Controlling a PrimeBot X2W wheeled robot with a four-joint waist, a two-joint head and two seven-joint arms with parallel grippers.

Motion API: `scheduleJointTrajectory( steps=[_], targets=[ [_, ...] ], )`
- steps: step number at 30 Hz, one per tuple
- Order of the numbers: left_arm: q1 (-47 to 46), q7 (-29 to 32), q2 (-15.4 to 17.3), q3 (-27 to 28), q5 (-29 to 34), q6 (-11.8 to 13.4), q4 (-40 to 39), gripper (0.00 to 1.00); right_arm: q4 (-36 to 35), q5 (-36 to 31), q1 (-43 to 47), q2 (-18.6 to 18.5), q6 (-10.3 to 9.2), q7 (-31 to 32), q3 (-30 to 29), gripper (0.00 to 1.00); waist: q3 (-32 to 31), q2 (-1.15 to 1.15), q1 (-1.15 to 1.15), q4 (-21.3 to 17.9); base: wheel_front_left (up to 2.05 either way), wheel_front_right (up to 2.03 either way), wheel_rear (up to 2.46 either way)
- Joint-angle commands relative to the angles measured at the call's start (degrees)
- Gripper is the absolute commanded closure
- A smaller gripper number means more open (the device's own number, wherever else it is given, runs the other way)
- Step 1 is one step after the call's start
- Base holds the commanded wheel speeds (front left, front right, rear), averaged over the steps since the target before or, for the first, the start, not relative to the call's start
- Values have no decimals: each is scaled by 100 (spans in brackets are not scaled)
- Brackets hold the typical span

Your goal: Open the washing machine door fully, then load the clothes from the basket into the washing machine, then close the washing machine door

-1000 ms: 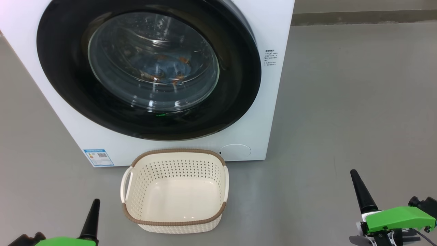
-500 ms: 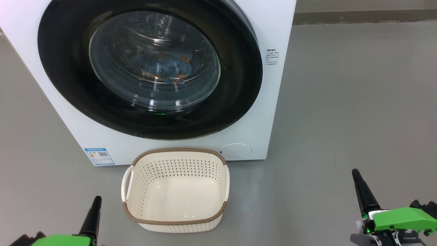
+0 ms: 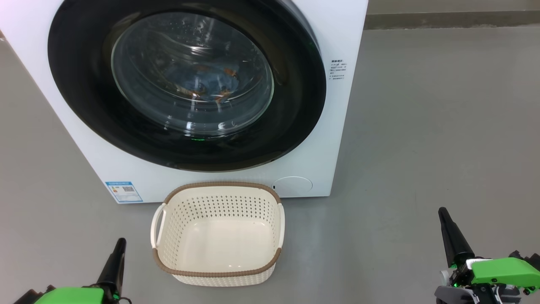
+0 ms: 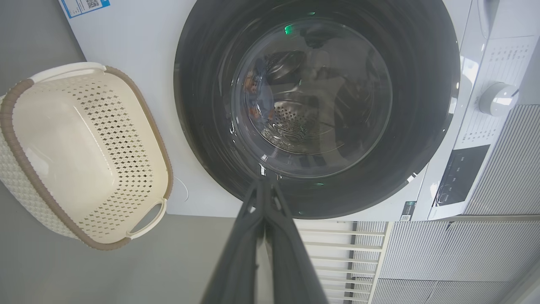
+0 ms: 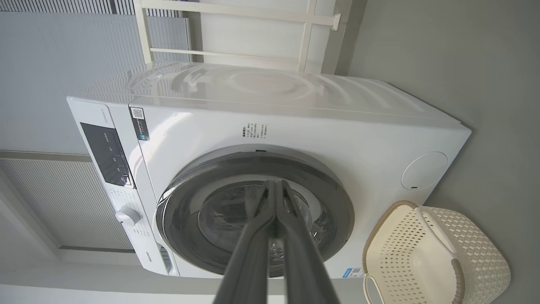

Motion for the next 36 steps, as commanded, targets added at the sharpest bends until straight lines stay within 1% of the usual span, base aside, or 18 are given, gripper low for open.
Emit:
scheduleJointTrajectory(
  steps=[1, 5, 36],
  targets=[
    [-267, 55, 54, 210, -170, -47, -86, 100, -182, 158, -80, 11, 9, 62, 69, 100, 1, 0, 0, 3, 0, 0, 0],
    [-293, 114, 39, 243, -337, -50, -63, 100, -193, 342, -77, 35, 9, 120, 31, 100, 5, 0, 0, 9, 0, 0, 0],
    [-294, 114, 38, 243, -337, -52, -61, 100, -193, 341, -77, 35, 9, 121, 31, 100, 5, 0, 0, 9, 0, 0, 0]
  ],
)
